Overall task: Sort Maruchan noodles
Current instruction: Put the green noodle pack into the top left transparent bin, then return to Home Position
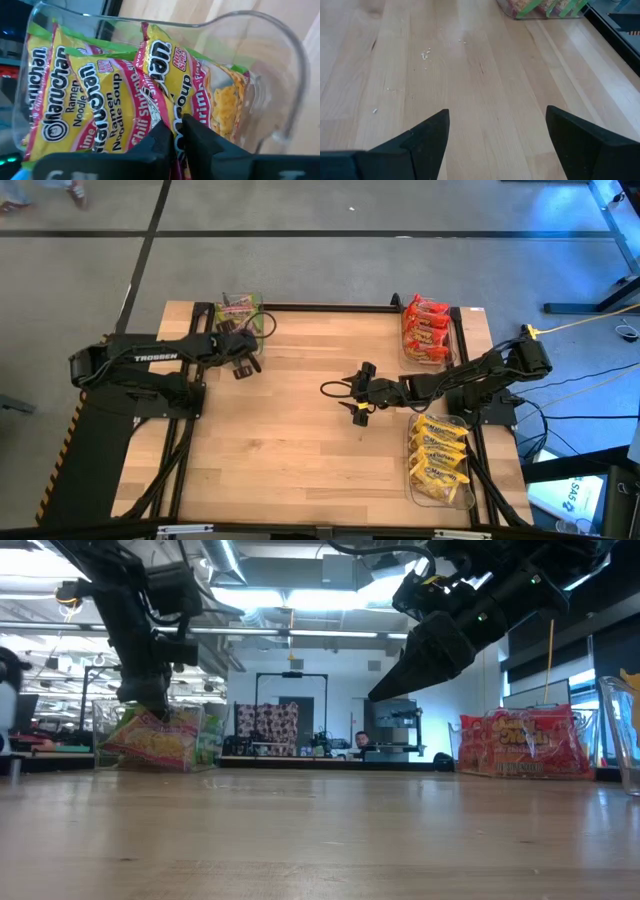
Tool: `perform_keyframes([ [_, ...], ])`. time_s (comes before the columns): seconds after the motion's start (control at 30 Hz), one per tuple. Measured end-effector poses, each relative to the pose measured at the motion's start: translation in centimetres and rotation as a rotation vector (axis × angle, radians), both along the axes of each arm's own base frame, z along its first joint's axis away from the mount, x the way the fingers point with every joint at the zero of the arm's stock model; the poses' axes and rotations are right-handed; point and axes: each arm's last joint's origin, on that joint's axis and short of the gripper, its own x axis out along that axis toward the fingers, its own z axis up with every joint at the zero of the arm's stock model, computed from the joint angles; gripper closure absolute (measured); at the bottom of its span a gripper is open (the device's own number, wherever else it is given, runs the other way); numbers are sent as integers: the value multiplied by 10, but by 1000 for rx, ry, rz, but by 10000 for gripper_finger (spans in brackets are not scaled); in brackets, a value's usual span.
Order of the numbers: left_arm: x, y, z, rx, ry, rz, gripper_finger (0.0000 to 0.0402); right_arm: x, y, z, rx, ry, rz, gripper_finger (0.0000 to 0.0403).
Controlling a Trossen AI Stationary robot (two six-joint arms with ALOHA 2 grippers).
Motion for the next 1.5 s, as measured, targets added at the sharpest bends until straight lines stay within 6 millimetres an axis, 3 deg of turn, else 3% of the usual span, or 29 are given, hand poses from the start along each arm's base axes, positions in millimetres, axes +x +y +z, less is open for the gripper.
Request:
perform_keyframes([
  [0.27, -1, 3, 5, -43, -27, 33, 299, 0, 0, 0, 1, 0, 0, 102],
  [0.47, 2, 0, 29, -34, -85, 39, 293, 0, 0, 0, 1, 0, -1, 102],
  [0.63, 7, -6, 50, -75, -263, -12, 294, -1, 0, 3, 15, -11, -1, 102],
  [0.83, 22, -22, 58, -215, -597, -270, 295, -12, 0, 27, 31, -63, 35, 110],
  [0.97, 33, -31, 55, -249, -757, -431, 298, -23, -9, 46, 16, -90, 42, 138],
  [1.1, 37, -39, 54, -250, -838, -523, 326, -36, -26, 58, 50, -100, 47, 176],
  [1.3, 36, -42, 48, -288, -896, -610, 394, -59, -42, 61, 92, -151, 20, 238],
  [1.5, 31, -43, 41, -267, -956, -624, 399, -81, -48, 59, 161, -227, 37, 299],
])
